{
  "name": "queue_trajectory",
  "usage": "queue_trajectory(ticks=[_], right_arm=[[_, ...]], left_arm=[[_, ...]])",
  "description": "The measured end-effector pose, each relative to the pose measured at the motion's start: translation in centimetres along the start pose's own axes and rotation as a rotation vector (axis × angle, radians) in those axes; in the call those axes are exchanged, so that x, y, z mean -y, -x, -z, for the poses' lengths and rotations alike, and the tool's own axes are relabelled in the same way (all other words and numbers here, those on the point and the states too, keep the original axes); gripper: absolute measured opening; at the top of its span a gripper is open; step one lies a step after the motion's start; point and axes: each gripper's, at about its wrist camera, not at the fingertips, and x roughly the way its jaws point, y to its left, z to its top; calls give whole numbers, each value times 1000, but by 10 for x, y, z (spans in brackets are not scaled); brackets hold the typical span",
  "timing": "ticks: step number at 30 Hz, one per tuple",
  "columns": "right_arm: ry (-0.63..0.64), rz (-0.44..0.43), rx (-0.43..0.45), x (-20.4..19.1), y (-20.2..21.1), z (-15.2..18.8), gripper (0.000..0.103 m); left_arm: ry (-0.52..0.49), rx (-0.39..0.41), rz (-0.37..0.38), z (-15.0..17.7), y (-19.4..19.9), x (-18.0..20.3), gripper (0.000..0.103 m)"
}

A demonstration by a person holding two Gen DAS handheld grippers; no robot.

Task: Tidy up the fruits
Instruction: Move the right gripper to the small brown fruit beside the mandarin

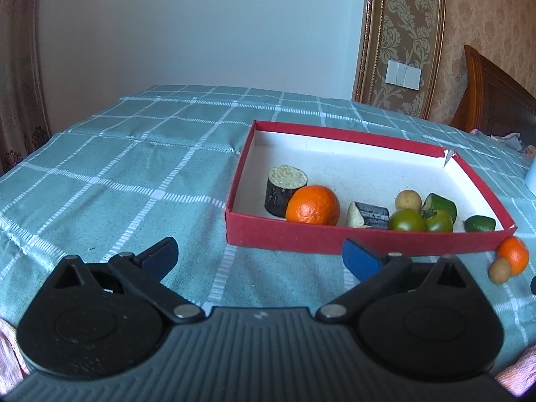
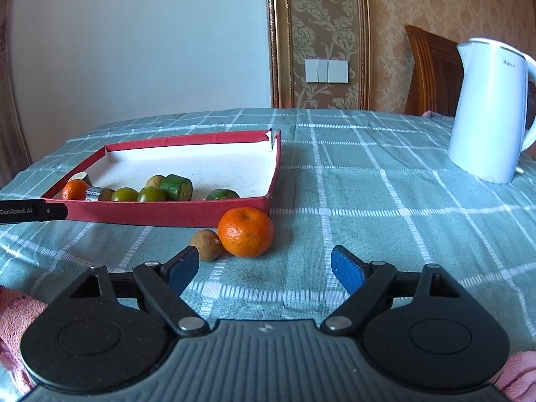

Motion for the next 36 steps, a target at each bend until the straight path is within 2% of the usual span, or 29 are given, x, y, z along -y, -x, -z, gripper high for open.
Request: queue_trajectory(ticks=[3, 5, 8, 9, 10, 15, 21, 26, 29, 36], right_arm=[[42, -10, 30, -5, 8, -1, 86], [57, -19, 39, -8, 11, -2, 82], [81, -22, 39, -12, 12, 0, 67], [89, -22, 36, -13, 11, 1, 58], [95, -23, 31, -13, 11, 1, 55], [104, -34, 21, -16, 10, 2, 55], [118, -114, -11, -27, 6, 0, 55], [89, -91, -45, -24, -6, -1, 55], [68, -147, -79, -22, -10, 1, 55], [40, -199, -108, -25, -21, -2, 55]], left_arm=[[-7, 15, 2, 1, 2, 2, 103], [-9, 37, 8, 3, 6, 3, 103], [-13, 47, 15, 4, 8, 4, 103], [-10, 48, 18, 4, 8, 3, 103], [-6, 48, 21, 4, 8, 2, 103], [21, 44, 32, 4, 7, -2, 103], [29, 42, 33, 4, 7, -4, 103], [44, 37, 38, 4, 7, -6, 103], [44, 31, 40, 4, 6, -6, 103], [46, 28, 39, 4, 5, -6, 103]])
